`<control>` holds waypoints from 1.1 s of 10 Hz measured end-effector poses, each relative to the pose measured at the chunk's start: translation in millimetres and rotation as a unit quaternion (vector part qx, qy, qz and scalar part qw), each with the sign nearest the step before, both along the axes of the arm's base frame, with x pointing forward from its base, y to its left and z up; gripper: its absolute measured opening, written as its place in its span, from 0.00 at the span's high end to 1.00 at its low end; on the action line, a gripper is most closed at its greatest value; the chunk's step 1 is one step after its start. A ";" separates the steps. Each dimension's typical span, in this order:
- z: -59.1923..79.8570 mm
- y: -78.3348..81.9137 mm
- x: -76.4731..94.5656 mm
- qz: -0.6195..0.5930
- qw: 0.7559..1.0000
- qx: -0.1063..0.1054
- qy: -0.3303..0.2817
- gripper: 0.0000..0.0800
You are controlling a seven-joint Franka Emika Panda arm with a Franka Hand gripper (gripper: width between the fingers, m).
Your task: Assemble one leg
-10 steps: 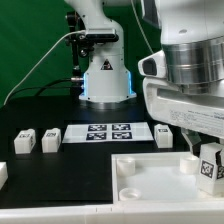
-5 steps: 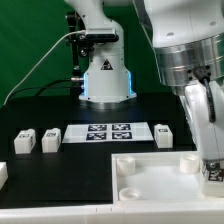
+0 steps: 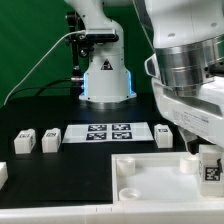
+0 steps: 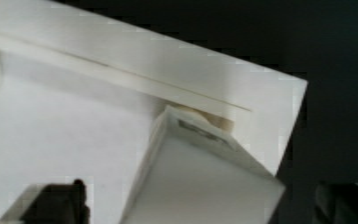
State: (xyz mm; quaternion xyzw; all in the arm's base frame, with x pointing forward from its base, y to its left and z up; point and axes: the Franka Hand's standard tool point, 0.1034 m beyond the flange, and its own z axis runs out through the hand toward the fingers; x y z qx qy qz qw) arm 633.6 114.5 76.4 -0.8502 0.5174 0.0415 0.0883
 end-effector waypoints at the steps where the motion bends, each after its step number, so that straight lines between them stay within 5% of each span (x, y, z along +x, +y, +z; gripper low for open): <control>1: 0.0 1.6 -0.4 0.058 0.998 -0.004 -0.010 0.19; 4: -0.7 -1.3 -1.5 0.229 0.973 -0.013 -0.038 0.19; 6: 1.9 -0.5 0.1 0.412 0.909 -0.043 -0.043 0.19; 8: 2.3 -0.6 1.0 0.478 0.876 -0.042 -0.054 0.19; 10: 2.3 0.3 0.8 0.423 0.904 -0.042 -0.046 0.53; 11: 2.3 0.7 0.8 0.382 0.922 -0.043 -0.040 0.53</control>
Offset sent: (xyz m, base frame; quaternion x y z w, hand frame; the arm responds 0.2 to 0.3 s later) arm 0.0000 0.0000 0.0000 0.0000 0.0000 -0.2667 0.9638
